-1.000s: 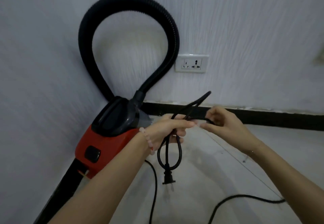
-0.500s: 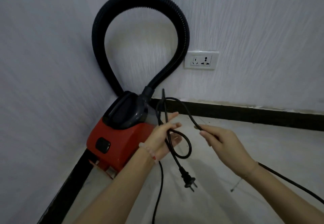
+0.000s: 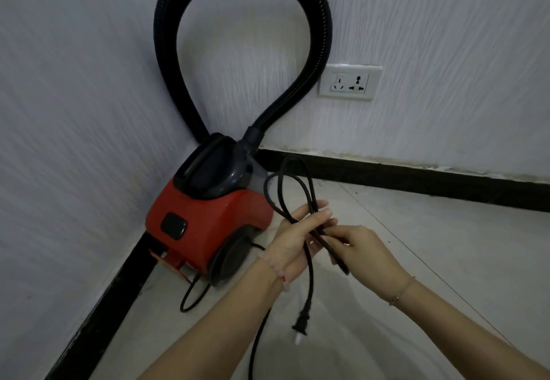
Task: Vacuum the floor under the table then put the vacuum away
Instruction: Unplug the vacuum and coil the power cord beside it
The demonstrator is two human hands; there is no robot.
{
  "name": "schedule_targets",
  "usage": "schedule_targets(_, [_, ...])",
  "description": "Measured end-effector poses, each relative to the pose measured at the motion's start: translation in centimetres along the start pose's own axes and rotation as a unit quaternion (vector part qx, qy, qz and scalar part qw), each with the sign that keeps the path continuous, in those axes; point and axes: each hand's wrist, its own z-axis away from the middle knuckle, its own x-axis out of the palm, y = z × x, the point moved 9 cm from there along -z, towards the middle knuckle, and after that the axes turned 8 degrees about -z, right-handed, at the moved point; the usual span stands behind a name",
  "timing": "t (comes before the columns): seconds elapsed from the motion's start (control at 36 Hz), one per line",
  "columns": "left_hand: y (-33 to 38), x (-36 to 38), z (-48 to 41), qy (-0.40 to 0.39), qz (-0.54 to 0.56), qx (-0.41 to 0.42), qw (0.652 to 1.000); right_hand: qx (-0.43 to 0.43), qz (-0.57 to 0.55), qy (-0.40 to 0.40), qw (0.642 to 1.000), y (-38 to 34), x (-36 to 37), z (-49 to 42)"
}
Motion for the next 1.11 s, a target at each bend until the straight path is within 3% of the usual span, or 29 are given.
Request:
schedule_targets(0.14, [0.5,-1.5,-0.3,0.069,-0.012,0.044,0.997,0.029,-0.083,-0.045,0.995,0.8,0.8,0.6])
schedule_targets(0.31, [3.5,-5.2,-1.2,0.09,0.127,0.082,0.984,0.102,-0.214,-0.06,0.97,3.7,-0.1,1.9])
schedule_targets(0.36, [4.5,-6.5,-1.2,0.103,0.179,0.094,0.974,0.144,-0.238,-0.108,0.955,5.1,0.3,2.7])
schedule_targets(0.47, [5.7,-7.9,-0.4,0.113,0.24,0.108,0.958,0.259,-0.37,-0.242,0.859,8.0,2.0,5.7])
schedule_targets(0.58, [6.3,-8.9,0.2,0.113,0.302,0.123,0.938,0.301,-0.476,-0.309,0.767,9.9,1.8,8.3])
schedule_targets(0.64, [6.1,-8.8,0.1,0.107,0.308,0.122,0.937,0.294,-0.512,-0.306,0.747,9.8,1.5,8.7])
schedule_targets(0.75, [5.3,-7.9,-0.5,0.091,0.281,0.122,0.948,0.319,-0.542,-0.181,0.756,9.2,0.8,7.5])
schedule_targets(0.83, [4.7,-8.1,-0.9,0.107,0.268,0.12,0.95,0.315,-0.586,-0.175,0.725,7.3,0.7,7.2])
schedule_targets(0.89, [4.6,-8.2,-1.0,0.117,0.264,0.121,0.95,0.3,-0.564,-0.213,0.739,6.9,0.9,7.2])
schedule_targets(0.97, [4.3,-7.7,-1.2,0.106,0.272,0.096,0.952,0.286,-0.416,-0.271,0.819,7.9,1.6,7.4])
schedule_targets(1.06, [3.2,-6.0,-1.0,0.048,0.26,0.026,0.964,0.232,-0.146,-0.307,0.911,8.6,2.0,6.8])
schedule_targets(1.11, [1.8,-4.4,-0.6,0.008,0.222,-0.037,0.974,0.164,0.056,-0.315,0.933,8.6,2.3,6.0])
